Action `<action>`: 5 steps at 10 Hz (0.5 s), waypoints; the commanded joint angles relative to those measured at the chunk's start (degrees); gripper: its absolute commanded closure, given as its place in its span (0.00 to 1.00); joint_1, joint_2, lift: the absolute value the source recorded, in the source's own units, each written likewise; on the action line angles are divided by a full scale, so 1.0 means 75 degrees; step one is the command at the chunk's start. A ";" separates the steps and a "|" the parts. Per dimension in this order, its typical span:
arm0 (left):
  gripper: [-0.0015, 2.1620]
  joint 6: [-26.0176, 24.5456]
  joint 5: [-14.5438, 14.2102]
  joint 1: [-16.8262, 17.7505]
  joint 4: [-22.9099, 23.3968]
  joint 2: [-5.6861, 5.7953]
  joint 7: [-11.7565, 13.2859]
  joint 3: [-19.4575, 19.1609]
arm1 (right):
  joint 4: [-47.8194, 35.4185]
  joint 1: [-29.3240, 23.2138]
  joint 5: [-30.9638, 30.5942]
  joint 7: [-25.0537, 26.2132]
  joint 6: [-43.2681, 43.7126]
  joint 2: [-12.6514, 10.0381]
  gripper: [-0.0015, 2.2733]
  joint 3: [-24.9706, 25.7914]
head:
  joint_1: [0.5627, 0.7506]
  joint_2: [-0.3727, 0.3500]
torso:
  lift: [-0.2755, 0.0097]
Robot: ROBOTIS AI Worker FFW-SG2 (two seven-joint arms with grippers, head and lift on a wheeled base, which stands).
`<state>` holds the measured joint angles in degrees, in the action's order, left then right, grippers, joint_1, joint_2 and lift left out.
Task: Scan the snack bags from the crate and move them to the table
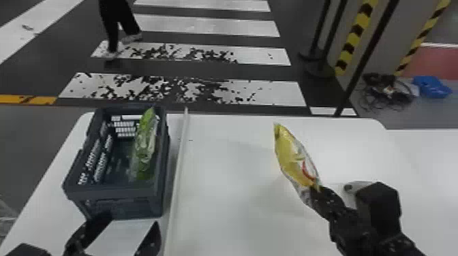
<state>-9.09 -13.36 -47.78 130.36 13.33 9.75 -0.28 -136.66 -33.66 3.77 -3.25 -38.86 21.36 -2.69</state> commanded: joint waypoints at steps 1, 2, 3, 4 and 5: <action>0.03 0.0046 0.0000 -0.0052 0.0045 0.0004 0.0000 0.0002 | -0.0482 -0.0059 0.0938 -0.0176 -0.0884 -0.0364 0.99 0.0417 | 0.70 0.44 | 0.63; 0.03 0.0069 0.0000 -0.0098 0.0092 0.0004 0.0000 0.0002 | -0.0681 -0.0048 0.1794 -0.0352 -0.1587 -0.0669 0.99 0.0851 | 0.70 0.45 | 0.63; 0.03 0.0116 0.0023 -0.0145 0.0139 0.0004 0.0000 0.0002 | -0.0822 -0.0012 0.2544 -0.0399 -0.2056 -0.0868 0.99 0.1237 | 0.70 0.46 | 0.63; 0.03 0.0116 0.0035 -0.0157 0.0209 0.0004 0.0000 0.0002 | -0.0845 0.0046 0.3130 -0.0399 -0.2431 -0.1056 0.99 0.1577 | 0.70 0.47 | 0.63; 0.03 0.0139 0.0047 -0.0204 0.0303 0.0004 0.0000 0.0002 | -0.0869 0.0070 0.3856 -0.0410 -0.2712 -0.1255 0.99 0.1976 | 0.70 0.47 | 0.63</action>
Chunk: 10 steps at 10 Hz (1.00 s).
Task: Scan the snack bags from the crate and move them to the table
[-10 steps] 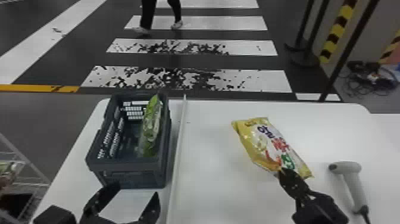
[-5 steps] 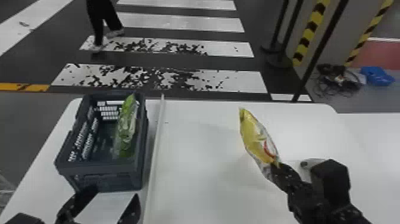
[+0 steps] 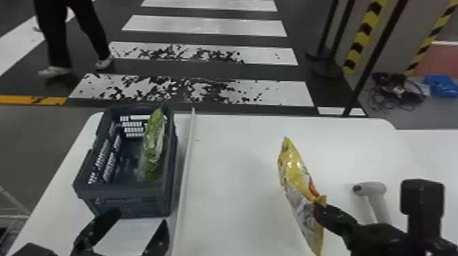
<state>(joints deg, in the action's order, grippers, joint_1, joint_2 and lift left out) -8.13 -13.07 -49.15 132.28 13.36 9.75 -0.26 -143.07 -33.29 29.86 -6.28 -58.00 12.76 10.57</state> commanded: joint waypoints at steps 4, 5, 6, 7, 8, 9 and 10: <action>0.03 0.0081 0.0067 -0.0080 0.0234 0.0012 -0.0011 0.0058 | 0.0291 0.0196 0.2534 0.0052 -0.0441 -0.0917 0.99 0.1403 | 0.70 0.48 | 0.63; 0.03 0.0081 0.0102 -0.0068 0.0222 0.0012 -0.0023 0.0082 | 0.0642 0.0302 0.3237 0.0216 -0.0418 -0.1081 0.99 0.1684 | 0.70 0.47 | 0.63; 0.03 0.0081 0.0114 -0.0068 0.0211 0.0012 -0.0035 0.0093 | 0.1029 0.0431 0.3765 0.0380 -0.0395 -0.1245 0.99 0.1884 | 0.70 0.46 | 0.63; 0.03 0.0081 0.0114 -0.0057 0.0211 0.0012 -0.0035 0.0093 | 0.1486 0.0489 0.4198 0.0427 -0.0231 -0.1327 0.99 0.2036 | 0.70 0.44 | 0.63; 0.03 0.0081 0.0114 -0.0057 0.0187 0.0024 -0.0035 0.0082 | 0.2095 0.0583 0.4725 0.0415 -0.0066 -0.1350 0.99 0.2200 | 0.70 0.43 | 0.63; 0.03 0.0081 0.0114 -0.0057 0.0176 0.0059 -0.0035 0.0082 | 0.2669 0.0700 0.5030 0.0345 -0.0043 -0.1350 0.99 0.2387 | 0.70 0.42 | 0.63; 0.03 0.0081 0.0114 -0.0057 0.0164 0.0117 -0.0070 0.0082 | 0.3044 0.0759 0.5206 0.0251 0.0074 -0.1350 0.99 0.2505 | 0.70 0.39 | 0.63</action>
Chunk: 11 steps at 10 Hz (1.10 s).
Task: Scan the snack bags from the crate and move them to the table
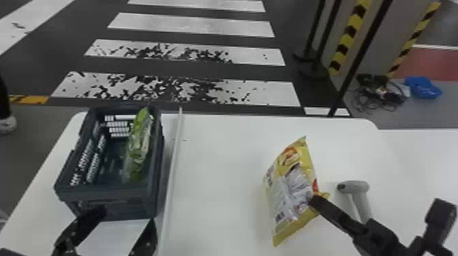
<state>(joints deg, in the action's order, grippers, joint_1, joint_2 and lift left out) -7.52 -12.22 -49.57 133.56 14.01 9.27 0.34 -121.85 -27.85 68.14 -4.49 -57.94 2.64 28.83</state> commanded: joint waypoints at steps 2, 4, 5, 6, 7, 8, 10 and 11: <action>0.03 0.0000 0.0023 0.0000 -0.0007 0.0042 -0.0017 0.0001 | 0.1118 0.0174 0.0442 -0.0280 0.0160 0.0000 0.99 0.0293 | 0.70 0.36 | 0.63; 0.03 -0.0024 0.0105 0.0058 -0.0077 0.0030 -0.0052 0.0036 | 0.1224 0.0162 0.0091 -0.0163 0.0160 -0.0118 0.98 0.0445 | 0.70 0.32 | 0.63; 0.03 -0.0047 0.0152 0.0129 -0.0135 0.0030 -0.0076 0.0130 | 0.1095 0.0068 -0.0261 -0.0057 0.0136 -0.0129 0.54 0.0433 | 0.70 0.30 | 0.63; 0.03 -0.0070 0.0164 0.0199 -0.0206 0.0019 -0.0087 0.0188 | 0.0755 -0.0014 -0.0835 -0.0057 0.0160 -0.0328 0.05 0.0398 | 0.70 0.29 | 0.63; 0.03 -0.0070 0.0164 0.0234 -0.0229 0.0019 -0.0087 0.0212 | 0.0591 -0.0049 -0.1152 -0.0045 0.0160 -0.0359 0.00 0.0386 | 0.70 0.26 | 0.63; 0.04 -0.0070 0.0164 0.0246 -0.0241 0.0007 -0.0087 0.0259 | 0.0521 -0.0060 -0.1316 0.0060 0.0160 -0.0359 0.01 0.0375 | 0.70 0.25 | 0.63; 0.04 -0.0047 0.0187 0.0257 -0.0264 0.0007 -0.0134 0.0306 | 0.0368 -0.0154 -0.1831 0.0142 0.0371 -0.0359 0.00 0.0304 | 0.70 0.22 | 0.63; 0.04 -0.0024 0.0187 0.0257 -0.0300 0.0007 -0.0134 0.0294 | 0.0251 -0.0295 -0.1820 0.0165 0.0347 -0.0359 0.00 0.0351 | 0.70 0.20 | 0.63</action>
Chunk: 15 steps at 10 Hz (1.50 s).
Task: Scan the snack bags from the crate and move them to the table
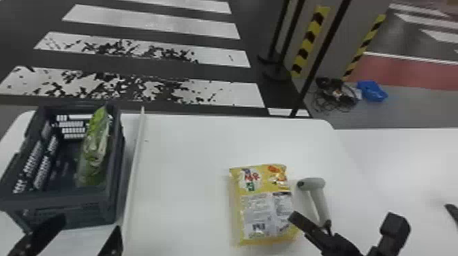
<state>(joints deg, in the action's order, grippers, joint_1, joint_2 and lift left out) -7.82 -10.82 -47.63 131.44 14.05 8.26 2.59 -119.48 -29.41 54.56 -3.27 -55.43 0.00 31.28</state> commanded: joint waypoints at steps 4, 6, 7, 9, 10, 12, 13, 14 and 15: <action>0.04 0.0181 0.0001 0.0082 -0.0182 -0.0010 0.0012 0.0029 | -0.0756 -0.0309 -0.0302 -0.0349 -0.0221 0.0023 0.03 -0.0011 | 0.70 0.19 | 0.63; 0.04 0.0275 0.0001 0.0046 -0.0170 0.0001 0.0012 0.0029 | -0.0827 -0.0016 -0.1591 -0.1544 -0.0104 0.0129 0.18 -0.0327 | 0.70 0.22 | 0.63; 0.04 0.0298 -0.0010 0.0011 -0.0170 0.0013 0.0012 0.0029 | -0.0827 0.0020 -0.2119 -0.1884 0.0294 0.0352 0.44 -0.0609 | 0.70 0.24 | 0.63; 0.04 0.0415 -0.0010 -0.0082 -0.0182 0.0036 0.0012 0.0006 | -0.0698 0.0172 -0.2845 -0.2130 0.0623 0.0656 0.96 -0.0890 | 0.70 0.26 | 0.63; 0.04 0.0415 -0.0010 -0.0094 -0.0193 0.0036 0.0023 -0.0006 | -0.0499 0.0172 -0.3361 -0.2505 0.1537 0.0809 0.99 -0.1113 | 0.70 0.25 | 0.63; 0.04 0.0439 0.0001 -0.0118 -0.0205 0.0025 0.0023 0.0006 | 0.0064 0.0113 -0.4380 -0.2939 0.3693 0.1102 0.99 -0.1722 | 0.70 0.25 | 0.63; 0.04 0.0486 0.0001 -0.0129 -0.0229 0.0025 0.0023 0.0006 | 0.0392 0.0102 -0.4638 -0.3080 0.4513 0.1277 0.99 -0.2003 | 0.70 0.24 | 0.63; 0.04 0.0673 0.0001 -0.0176 -0.0229 0.0025 0.0012 0.0006 | 0.0814 0.0113 -0.4966 -0.3150 0.5380 0.1371 0.99 -0.2343 | 0.70 0.25 | 0.63; 0.04 0.0697 0.0001 -0.0188 -0.0229 0.0025 0.0012 -0.0006 | 0.1283 0.0148 -0.5037 -0.3220 0.6060 0.1441 0.99 -0.2636 | 0.70 0.26 | 0.63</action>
<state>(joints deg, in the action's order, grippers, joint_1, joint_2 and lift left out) -2.86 -10.81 -48.95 129.73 14.24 8.35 2.63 -112.09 -28.45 17.33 -27.32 -13.40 10.46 12.94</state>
